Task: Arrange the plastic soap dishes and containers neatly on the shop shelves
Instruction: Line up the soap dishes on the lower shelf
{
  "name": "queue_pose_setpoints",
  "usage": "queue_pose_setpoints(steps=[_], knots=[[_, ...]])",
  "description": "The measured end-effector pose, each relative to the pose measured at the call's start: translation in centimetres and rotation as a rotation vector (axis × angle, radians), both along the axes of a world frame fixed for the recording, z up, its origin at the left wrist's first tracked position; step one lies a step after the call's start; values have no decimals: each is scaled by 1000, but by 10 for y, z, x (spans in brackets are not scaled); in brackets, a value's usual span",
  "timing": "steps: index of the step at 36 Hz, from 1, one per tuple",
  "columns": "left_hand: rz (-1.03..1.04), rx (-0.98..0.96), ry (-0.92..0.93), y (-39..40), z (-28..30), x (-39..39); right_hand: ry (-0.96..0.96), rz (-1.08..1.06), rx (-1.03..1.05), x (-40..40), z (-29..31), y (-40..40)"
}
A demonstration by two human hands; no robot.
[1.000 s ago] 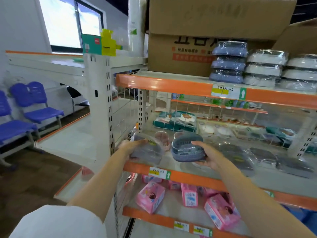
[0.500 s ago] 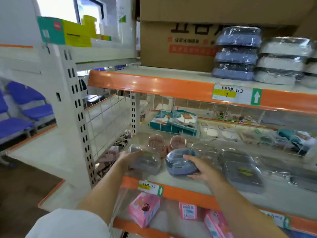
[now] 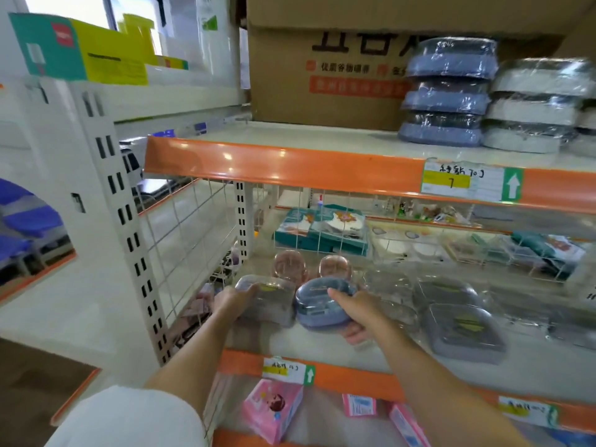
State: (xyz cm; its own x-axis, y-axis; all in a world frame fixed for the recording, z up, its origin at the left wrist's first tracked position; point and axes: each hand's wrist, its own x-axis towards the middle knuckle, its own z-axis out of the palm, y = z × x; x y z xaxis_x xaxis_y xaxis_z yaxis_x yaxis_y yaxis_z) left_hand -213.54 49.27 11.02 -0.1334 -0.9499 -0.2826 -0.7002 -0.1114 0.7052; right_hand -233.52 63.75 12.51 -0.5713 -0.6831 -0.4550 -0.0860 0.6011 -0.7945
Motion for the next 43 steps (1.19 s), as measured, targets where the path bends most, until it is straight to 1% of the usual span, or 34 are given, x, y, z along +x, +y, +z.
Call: queue_pose_setpoints(steps=[2, 6, 10, 15, 23, 27, 32, 34, 36, 38, 41, 43], knots=[[-2, -10, -52, -6, -1, -1, -5, 7, 10, 5, 1, -1], [-27, -8, -146, -13, -3, 5, -34, 8, -32, 11, 0, -3], [-96, -20, -234, -17, -5, 10, -29, 12, -30, 9, -1, -3], [-175, -28, -252, -11, -3, 10, -11, -14, -10, 5, -1, 0], [-258, -53, -297, -5, -2, 12, 158, -22, 55, 8, -10, 3], [-304, -72, -310, -4, -4, 15, 251, -4, 128, 15, -12, 4], [-351, -77, -192, -5, -9, 27, 275, -47, 200, 20, -14, 11], [-369, -91, -173, -2, -7, 31, 345, -54, 203, 21, -16, 10], [-407, -123, -243, 2, -5, 35, 450, -49, 160, 22, -19, 8], [-407, -187, -347, 6, -5, 38, 494, -38, 120, 25, -20, 9], [-355, -231, -389, 14, 1, 39, 536, 35, 130, 29, -15, 19], [-340, -244, -412, 22, 8, 38, 557, 98, 102, 28, -10, 26]])
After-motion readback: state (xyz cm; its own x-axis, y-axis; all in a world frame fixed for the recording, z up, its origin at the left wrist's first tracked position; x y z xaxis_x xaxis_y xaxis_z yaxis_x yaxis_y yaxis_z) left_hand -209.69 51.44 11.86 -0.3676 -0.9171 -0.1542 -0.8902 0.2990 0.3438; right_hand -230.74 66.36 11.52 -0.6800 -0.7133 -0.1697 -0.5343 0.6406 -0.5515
